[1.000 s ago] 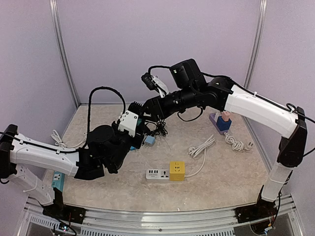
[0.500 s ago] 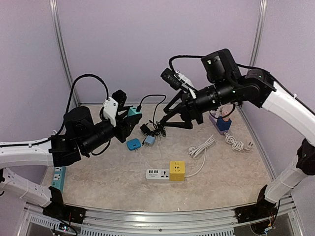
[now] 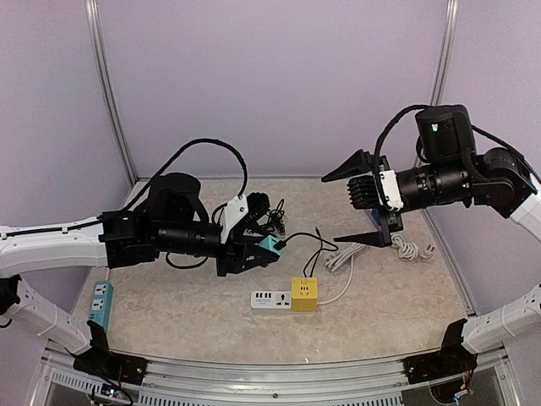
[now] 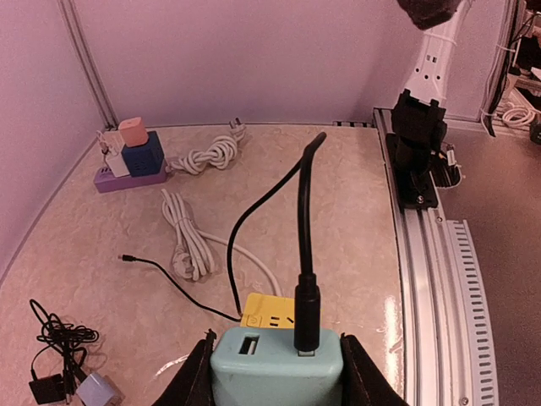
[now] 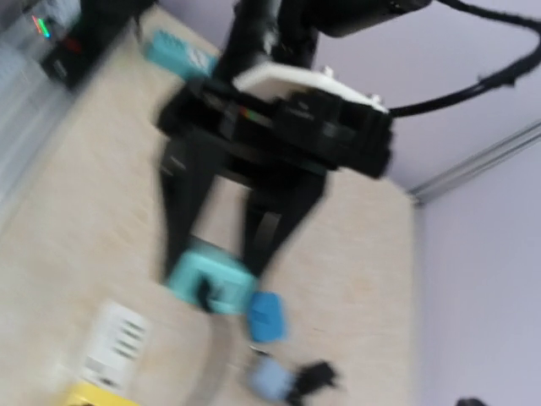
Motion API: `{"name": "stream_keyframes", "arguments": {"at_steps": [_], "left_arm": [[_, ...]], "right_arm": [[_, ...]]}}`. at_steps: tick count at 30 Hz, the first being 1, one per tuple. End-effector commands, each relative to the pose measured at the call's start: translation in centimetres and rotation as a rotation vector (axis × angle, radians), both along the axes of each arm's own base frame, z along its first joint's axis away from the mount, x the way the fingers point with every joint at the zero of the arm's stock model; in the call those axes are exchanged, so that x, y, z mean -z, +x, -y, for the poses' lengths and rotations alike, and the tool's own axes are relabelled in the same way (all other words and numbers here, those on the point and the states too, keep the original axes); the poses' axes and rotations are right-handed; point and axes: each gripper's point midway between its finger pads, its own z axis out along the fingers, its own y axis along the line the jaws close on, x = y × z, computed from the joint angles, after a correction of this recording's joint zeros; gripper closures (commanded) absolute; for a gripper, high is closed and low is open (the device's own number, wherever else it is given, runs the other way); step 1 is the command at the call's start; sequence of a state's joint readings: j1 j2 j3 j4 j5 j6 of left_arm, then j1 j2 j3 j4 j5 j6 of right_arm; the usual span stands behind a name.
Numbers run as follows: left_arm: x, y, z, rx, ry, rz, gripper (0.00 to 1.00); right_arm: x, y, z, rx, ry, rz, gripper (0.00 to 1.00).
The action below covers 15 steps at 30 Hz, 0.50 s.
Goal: Insert the plug
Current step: Adjust the plug.
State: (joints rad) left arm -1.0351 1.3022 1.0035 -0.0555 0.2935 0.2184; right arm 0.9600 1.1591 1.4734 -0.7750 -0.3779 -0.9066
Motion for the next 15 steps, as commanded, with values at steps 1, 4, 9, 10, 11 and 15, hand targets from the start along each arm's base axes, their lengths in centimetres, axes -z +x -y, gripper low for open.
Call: {"name": "stream_keyframes", "arguments": {"at_steps": [1, 4, 9, 10, 11, 15], "left_arm": [[0.0, -2.7, 0.5, 0.142, 0.029, -0.031, 1.00], [-0.2, -3.4, 0.7, 0.169, 0.036, -0.018, 1.00], [-0.7, -3.7, 1.0, 0.187, 0.037, -0.014, 1.00], [-0.9, -3.7, 1.0, 0.187, 0.037, -0.013, 1.00], [-0.9, -3.7, 1.0, 0.184, 0.041, -0.011, 1.00], [-1.1, -3.4, 0.8, 0.167, 0.047, 0.000, 1.00]], "right_arm": [[-1.0, 3.9, -0.3, 0.046, -0.025, 0.346, 0.08], [0.1, 5.2, -1.3, 0.021, -0.052, 0.400, 0.09], [1.7, 4.5, -2.9, -0.164, -0.029, 0.464, 0.11], [2.1, 4.1, -3.2, -0.206, -0.033, 0.471, 0.11], [2.6, 3.5, -3.3, -0.253, -0.045, 0.472, 0.12], [3.4, 1.1, -3.6, -0.388, 0.004, 0.504, 0.13]]}}
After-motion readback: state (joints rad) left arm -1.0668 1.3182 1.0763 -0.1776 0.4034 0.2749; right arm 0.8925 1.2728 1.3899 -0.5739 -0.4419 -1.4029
